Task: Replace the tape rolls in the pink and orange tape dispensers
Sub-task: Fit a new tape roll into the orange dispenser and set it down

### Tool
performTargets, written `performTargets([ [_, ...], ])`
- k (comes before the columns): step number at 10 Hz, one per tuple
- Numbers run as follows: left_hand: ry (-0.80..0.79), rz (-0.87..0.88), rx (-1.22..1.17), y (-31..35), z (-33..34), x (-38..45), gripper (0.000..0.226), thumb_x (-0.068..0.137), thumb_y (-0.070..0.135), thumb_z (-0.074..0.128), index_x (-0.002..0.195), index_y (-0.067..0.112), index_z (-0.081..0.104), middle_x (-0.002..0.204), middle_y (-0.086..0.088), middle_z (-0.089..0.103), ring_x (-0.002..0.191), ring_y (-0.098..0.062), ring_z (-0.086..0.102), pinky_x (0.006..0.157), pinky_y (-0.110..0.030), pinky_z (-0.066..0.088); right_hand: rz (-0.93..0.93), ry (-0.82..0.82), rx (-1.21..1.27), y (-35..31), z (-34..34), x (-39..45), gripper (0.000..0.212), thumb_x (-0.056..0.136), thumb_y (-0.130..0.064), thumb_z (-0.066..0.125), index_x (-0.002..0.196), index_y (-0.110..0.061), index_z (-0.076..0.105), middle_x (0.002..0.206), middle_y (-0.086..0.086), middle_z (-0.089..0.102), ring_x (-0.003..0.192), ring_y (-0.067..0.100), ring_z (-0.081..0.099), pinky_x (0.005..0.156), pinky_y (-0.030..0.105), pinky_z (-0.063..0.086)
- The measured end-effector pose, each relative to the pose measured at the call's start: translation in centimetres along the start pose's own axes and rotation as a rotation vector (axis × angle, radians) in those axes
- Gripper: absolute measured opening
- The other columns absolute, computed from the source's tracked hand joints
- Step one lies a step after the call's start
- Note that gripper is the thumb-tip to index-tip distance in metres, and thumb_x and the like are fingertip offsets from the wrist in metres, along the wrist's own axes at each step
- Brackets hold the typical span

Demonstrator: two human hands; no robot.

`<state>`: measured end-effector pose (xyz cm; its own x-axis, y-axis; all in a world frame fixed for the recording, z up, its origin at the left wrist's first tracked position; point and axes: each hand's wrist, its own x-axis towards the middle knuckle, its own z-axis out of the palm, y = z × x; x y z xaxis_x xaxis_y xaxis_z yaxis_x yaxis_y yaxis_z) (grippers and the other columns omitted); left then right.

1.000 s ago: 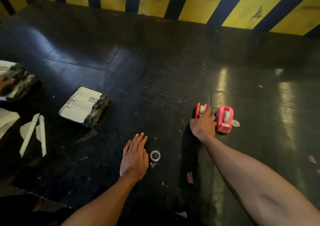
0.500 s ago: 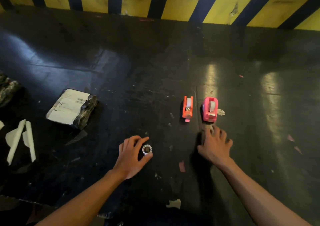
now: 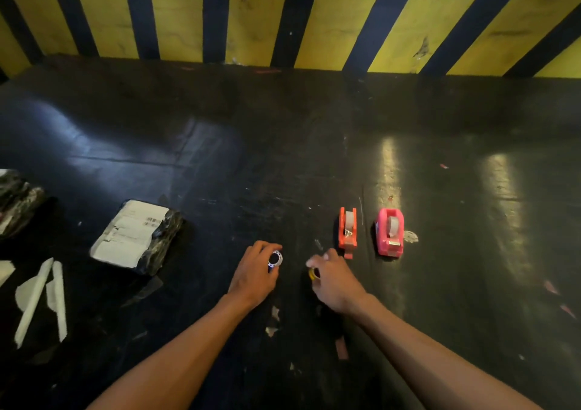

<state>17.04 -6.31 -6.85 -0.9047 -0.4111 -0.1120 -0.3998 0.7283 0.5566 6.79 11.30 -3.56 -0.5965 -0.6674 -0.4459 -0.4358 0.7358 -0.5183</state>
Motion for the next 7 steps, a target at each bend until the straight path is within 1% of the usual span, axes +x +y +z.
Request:
performTargets([
  [1, 0.028, -0.078, -0.004, 0.4, -1.4, 3.4, 0.045, 0.092, 0.011, 0.068, 0.136, 0.015, 0.057, 0.135, -0.006, 0.059, 0.125, -0.021, 0.056, 0.106, -0.037, 0.049, -0.036, 0.057, -0.033, -1.8, -1.0, 3.8, 0.055, 0.092, -0.008, 0.066, 0.142, -0.026, 0.051, 0.144, 0.009, 0.04, 0.133, 0.029, 0.047, 0.109, 0.042, 0.048],
  [2, 0.018, -0.14, 0.02, 0.5, -2.2, 5.8, 0.036, 0.093, 0.016, 0.068, 0.128, 0.018, 0.061, 0.129, -0.006, 0.063, 0.119, -0.023, 0.06, 0.101, -0.04, 0.052, 0.028, 0.109, -0.088, -2.1, -2.2, 7.1, 0.058, 0.093, -0.006, 0.065, 0.145, -0.027, 0.049, 0.15, 0.011, 0.038, 0.139, 0.035, 0.042, 0.109, 0.05, 0.048],
  [3, -0.03, -0.157, 0.173, 0.7, -2.3, 7.1, 0.04, 0.093, 0.026, 0.069, 0.132, 0.024, 0.06, 0.132, 0.0, 0.065, 0.119, -0.021, 0.06, 0.1, -0.043, 0.051, 0.114, 0.069, -0.106, -1.8, -2.8, 8.6, 0.065, 0.089, -0.01, 0.071, 0.145, -0.031, 0.047, 0.158, 0.01, 0.032, 0.145, 0.036, 0.034, 0.106, 0.063, 0.047],
  [4, -0.026, -0.178, 0.189, 0.7, -1.8, 7.6, 0.041, 0.093, 0.027, 0.069, 0.133, 0.027, 0.059, 0.133, 0.002, 0.065, 0.119, -0.019, 0.06, 0.099, -0.043, 0.052, 0.11, 0.068, -0.127, -1.9, -2.6, 9.3, 0.063, 0.091, -0.01, 0.069, 0.147, -0.026, 0.046, 0.159, 0.012, 0.03, 0.147, 0.037, 0.032, 0.112, 0.06, 0.043],
  [5, -0.02, -0.187, 0.182, 1.0, -1.3, 7.2, 0.047, 0.093, 0.026, 0.07, 0.138, 0.026, 0.055, 0.137, 0.001, 0.063, 0.123, -0.019, 0.059, 0.099, -0.041, 0.053, 0.104, 0.071, -0.142, -2.1, -2.6, 8.8, 0.063, 0.094, -0.01, 0.066, 0.15, -0.024, 0.042, 0.158, 0.015, 0.031, 0.146, 0.037, 0.032, 0.115, 0.055, 0.042],
  [6, -0.049, -0.205, 0.152, 1.2, -1.5, 7.1, 0.066, 0.094, 0.024, 0.068, 0.152, 0.024, 0.037, 0.152, -0.005, 0.049, 0.137, -0.023, 0.049, 0.107, -0.042, 0.049, 0.114, 0.067, -0.069, -3.0, -3.4, 7.9, 0.071, 0.096, -0.015, 0.066, 0.156, -0.028, 0.03, 0.159, 0.014, 0.03, 0.147, 0.036, 0.032, 0.115, 0.053, 0.042],
  [7, -0.012, -0.274, -0.004, 2.4, -1.2, 4.9, 0.08, 0.094, 0.018, 0.067, 0.159, 0.023, 0.019, 0.166, -0.008, 0.023, 0.147, -0.026, 0.038, 0.115, -0.043, 0.042, 0.136, 0.06, 0.08, -4.3, -4.5, 3.4, 0.079, 0.097, -0.018, 0.064, 0.159, -0.03, 0.017, 0.163, 0.012, 0.025, 0.148, 0.031, 0.033, 0.115, 0.049, 0.04],
])
